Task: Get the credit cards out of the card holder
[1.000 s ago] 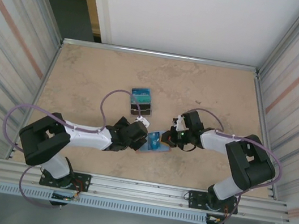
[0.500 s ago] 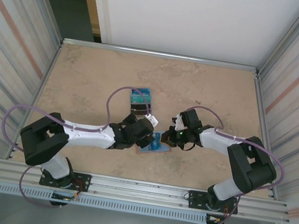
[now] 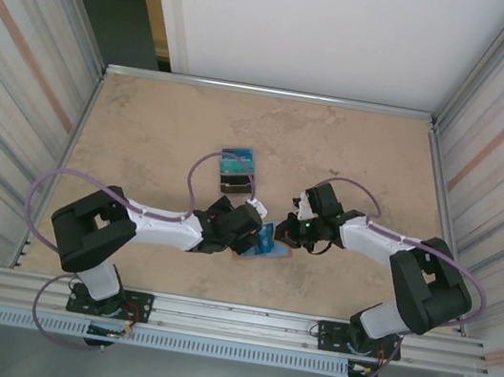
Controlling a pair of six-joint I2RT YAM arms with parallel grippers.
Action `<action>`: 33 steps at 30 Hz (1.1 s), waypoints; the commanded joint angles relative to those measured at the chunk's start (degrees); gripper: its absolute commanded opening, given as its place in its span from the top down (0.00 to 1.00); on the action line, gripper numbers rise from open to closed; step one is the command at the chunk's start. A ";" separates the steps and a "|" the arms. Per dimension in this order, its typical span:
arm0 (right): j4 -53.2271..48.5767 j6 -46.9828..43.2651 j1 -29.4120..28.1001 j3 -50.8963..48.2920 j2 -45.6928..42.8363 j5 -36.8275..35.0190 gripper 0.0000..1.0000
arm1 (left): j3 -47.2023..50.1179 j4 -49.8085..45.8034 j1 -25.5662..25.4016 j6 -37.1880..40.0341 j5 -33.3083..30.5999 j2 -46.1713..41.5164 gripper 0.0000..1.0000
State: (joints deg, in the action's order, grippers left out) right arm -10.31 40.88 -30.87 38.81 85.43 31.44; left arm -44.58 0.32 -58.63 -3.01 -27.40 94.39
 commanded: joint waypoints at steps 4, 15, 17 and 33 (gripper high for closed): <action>-0.31 -0.75 -1.52 1.32 -1.62 0.38 0.83 | -0.57 0.84 -0.39 -0.96 -0.02 2.08 0.01; 2.98 1.08 -3.54 0.53 0.14 -0.70 0.80 | -0.05 0.54 -0.41 -2.17 0.49 2.12 0.01; 2.21 0.81 -3.69 0.66 0.11 -1.85 0.86 | 0.10 0.49 -0.37 -2.27 0.24 1.69 0.01; -9.25 -6.01 -3.82 4.49 -12.51 -12.22 0.95 | 2.66 0.63 1.30 0.70 -2.72 -7.99 0.01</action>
State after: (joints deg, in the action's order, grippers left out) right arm -16.01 37.65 -34.17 41.65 75.46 21.78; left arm -42.33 1.76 -58.06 -3.57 -27.73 90.61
